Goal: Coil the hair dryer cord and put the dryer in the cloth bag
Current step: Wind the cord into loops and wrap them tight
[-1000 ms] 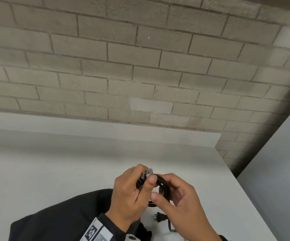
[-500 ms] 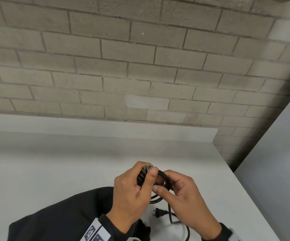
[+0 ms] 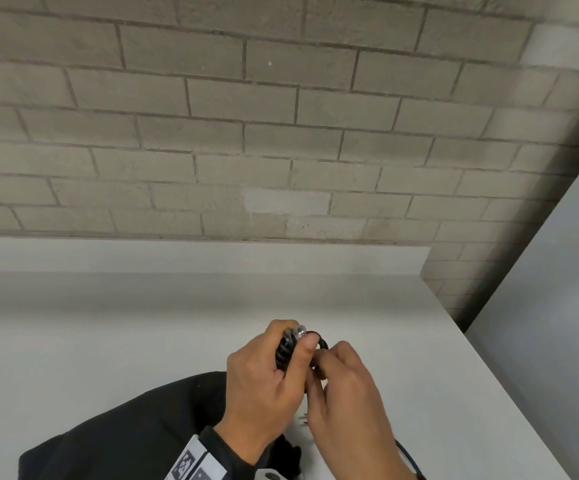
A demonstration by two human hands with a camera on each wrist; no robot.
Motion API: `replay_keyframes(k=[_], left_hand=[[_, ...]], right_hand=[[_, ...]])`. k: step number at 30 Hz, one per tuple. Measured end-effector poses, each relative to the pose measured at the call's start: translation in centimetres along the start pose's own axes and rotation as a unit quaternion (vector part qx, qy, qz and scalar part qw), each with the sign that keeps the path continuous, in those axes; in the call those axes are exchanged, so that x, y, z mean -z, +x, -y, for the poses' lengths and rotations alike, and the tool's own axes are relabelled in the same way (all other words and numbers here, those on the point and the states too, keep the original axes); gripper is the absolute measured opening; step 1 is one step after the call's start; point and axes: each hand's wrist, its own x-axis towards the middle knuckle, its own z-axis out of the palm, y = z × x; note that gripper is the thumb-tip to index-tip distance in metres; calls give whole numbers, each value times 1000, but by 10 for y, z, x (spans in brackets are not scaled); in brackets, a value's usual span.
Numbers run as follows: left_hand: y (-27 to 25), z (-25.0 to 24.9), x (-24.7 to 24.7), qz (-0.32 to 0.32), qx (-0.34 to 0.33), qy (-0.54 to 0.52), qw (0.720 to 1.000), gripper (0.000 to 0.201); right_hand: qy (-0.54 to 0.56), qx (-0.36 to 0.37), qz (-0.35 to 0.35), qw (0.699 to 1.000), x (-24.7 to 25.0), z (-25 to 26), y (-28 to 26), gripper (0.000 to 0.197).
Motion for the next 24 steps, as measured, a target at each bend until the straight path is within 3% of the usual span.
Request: replay_keyframes(k=[2, 5, 9, 14, 18, 24], left_hand=[[0, -1, 0, 8, -12, 11, 1000, 34], [1, -1, 1, 15, -38, 17, 999, 34], [-1, -1, 2, 13, -50, -13, 999, 34], [0, 1, 5, -1, -34, -66, 997, 33], [-1, -2, 5, 2, -7, -128, 992, 31], [0, -2, 6, 26, 8, -135, 990, 29]], right_hand=[[77, -49, 85, 992, 14, 0, 2, 16], [183, -108, 153, 965, 35, -2, 8, 19], [390, -208, 241, 864, 51, -10, 15, 17], [524, -214, 302, 768, 60, -16, 17, 21], [602, -221, 308, 703, 62, -19, 19, 30], [700, -318, 264, 582, 56, -19, 18, 28]])
